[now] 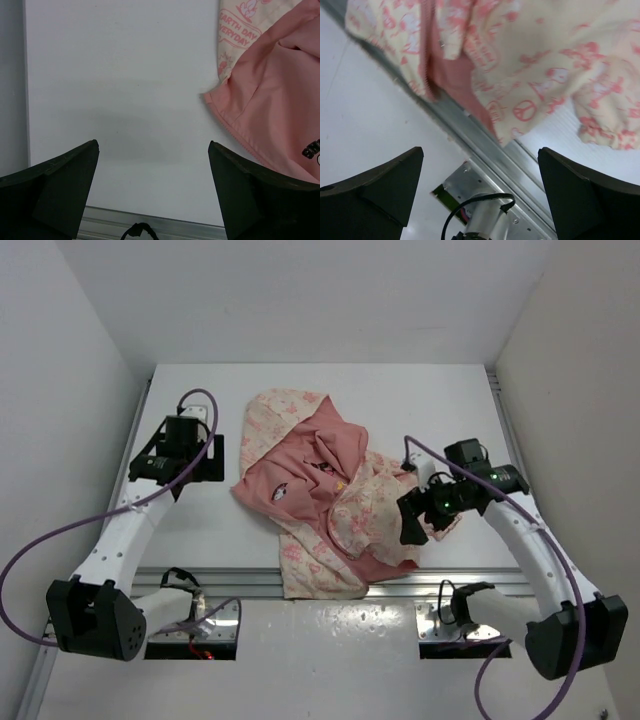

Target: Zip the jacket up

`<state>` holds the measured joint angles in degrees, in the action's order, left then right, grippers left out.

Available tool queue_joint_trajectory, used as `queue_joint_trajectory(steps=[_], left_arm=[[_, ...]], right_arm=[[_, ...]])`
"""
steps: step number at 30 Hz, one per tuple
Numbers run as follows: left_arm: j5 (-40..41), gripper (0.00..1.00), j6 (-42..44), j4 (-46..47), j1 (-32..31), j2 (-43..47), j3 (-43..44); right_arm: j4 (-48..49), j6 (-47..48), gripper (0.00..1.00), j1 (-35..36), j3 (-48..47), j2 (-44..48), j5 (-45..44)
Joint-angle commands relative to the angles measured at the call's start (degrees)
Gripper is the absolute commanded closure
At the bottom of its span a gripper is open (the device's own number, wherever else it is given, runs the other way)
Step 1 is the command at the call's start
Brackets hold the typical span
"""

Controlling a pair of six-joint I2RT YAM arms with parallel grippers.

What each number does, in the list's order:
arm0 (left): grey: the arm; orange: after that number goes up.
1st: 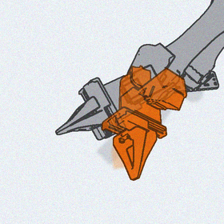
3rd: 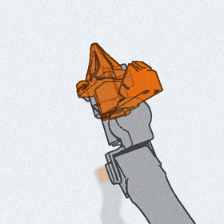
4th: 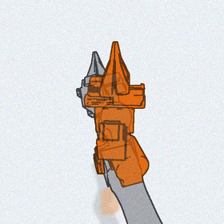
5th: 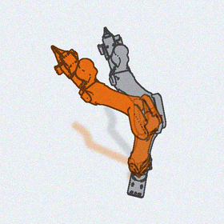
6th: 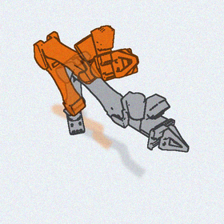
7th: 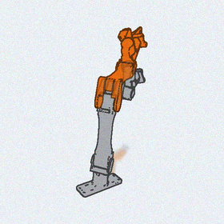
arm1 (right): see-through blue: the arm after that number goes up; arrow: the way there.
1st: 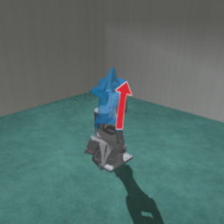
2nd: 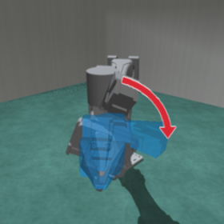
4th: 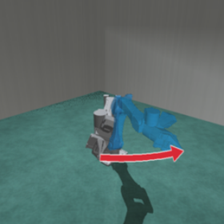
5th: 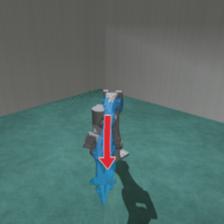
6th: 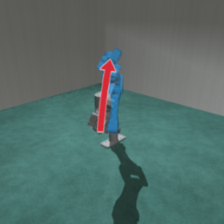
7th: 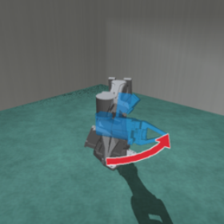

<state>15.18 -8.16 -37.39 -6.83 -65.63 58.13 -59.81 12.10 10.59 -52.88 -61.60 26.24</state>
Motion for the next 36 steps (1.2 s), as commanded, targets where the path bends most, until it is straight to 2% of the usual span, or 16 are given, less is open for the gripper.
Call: queue_joint_trajectory(steps=[1,2,4,5,8,18,25,36], left_arm=[[-1.63,0.03,1.21,-1.37,-0.46,1.90,0.23],[-3.04,0.03,2.09,-1.37,0.14,2.95,-0.47],[-5.41,0.03,2.63,-1.37,0.15,4.27,-1.78],[-6.12,0.03,2.63,-1.37,0.15,4.80,-1.79],[-8.85,0.03,2.63,-1.37,0.68,6.29,-2.85],[-9.55,0.03,1.05,-1.90,1.21,8.14,-3.99],[-9.03,0.03,1.04,-1.90,1.73,8.14,-3.99],[-8.50,0.03,-0.01,-1.90,3.48,9.29,-3.99]], right_arm=[[-0.84,-0.31,0.05,6.09,-0.73,-1.23,0.58],[-0.14,-1.97,0.07,11.24,-0.21,-1.76,-0.39],[2.94,-2.60,0.09,15.06,-0.03,-3.78,-4.35],[5.03,-3.82,0.09,19.34,0.49,-6.14,-6.53],[8.39,-6.11,0.11,22.89,-0.89,-11.31,-10.58],[11.03,-14.82,0.11,24.30,-12.84,-28.20,-11.39],[10.86,-16.49,0.12,27.64,-14.88,-32.52,-9.89],[12.26,-18.86,0.15,28.17,-16.11,-40.08,-8.40]])
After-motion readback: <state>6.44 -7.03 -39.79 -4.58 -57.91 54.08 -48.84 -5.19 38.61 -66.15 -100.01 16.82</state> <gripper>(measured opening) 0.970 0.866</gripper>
